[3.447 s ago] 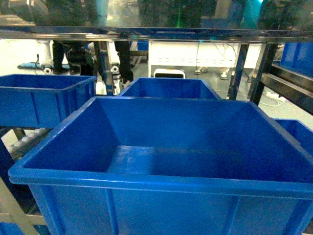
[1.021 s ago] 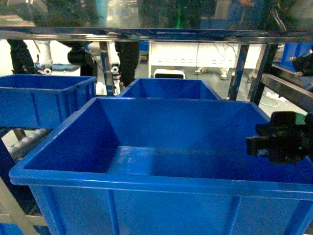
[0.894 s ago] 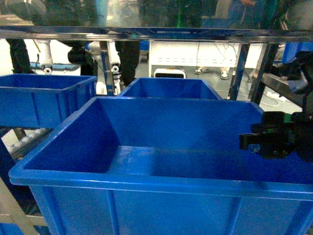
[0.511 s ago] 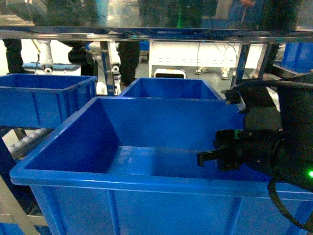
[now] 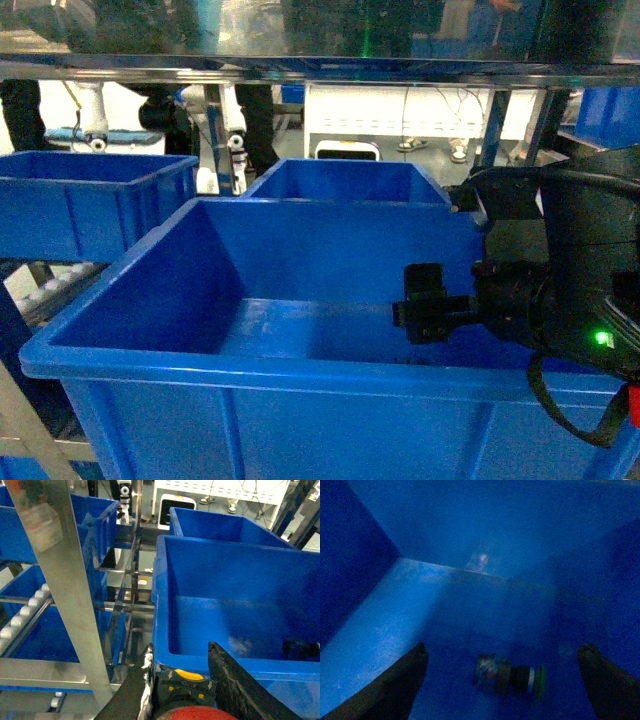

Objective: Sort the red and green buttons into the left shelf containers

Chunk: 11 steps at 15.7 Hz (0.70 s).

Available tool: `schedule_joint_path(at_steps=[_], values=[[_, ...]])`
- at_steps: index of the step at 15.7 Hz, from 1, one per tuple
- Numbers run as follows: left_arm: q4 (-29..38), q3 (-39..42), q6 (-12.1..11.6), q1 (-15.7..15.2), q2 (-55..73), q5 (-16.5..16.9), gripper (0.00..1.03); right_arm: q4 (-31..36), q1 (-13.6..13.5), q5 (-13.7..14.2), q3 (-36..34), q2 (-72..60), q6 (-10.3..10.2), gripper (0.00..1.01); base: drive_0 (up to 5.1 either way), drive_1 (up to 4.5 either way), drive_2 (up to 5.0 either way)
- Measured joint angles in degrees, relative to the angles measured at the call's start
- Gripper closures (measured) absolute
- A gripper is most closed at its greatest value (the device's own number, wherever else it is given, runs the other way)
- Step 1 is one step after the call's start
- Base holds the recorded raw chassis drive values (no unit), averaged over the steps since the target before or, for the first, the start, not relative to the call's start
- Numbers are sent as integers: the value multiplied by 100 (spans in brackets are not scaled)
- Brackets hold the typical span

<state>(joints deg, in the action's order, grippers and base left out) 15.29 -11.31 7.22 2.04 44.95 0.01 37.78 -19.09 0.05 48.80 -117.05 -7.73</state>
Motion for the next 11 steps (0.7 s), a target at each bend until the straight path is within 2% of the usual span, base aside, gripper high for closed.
schedule_joint_path(at_steps=[1,2,4,6,8,10,11], values=[[0,0,0,0,0,0,75,107,-2,57,-144,160,-4,7,0,0,0],[0,0,0,0,0,0,75,297,-31,186,-407,448,-17,2,0,0,0],[0,0,0,0,0,0,75,748,-146,426,-966,1078,-11,3,0,0,0],[0,0,0,0,0,0,75,944,-232,503,-1585,1602,39,3,0,0,0],[0,0,0,0,0,0,75,964,-175,529,-2109,2124,50,3,0,0,0],[0,0,0,0,0,0,75,1102,-66,420,-2658,2885,136,3,0,0,0],[0,0,0,0,0,0,75,1189,-72,549,-2981,3364,133,3,0,0,0]])
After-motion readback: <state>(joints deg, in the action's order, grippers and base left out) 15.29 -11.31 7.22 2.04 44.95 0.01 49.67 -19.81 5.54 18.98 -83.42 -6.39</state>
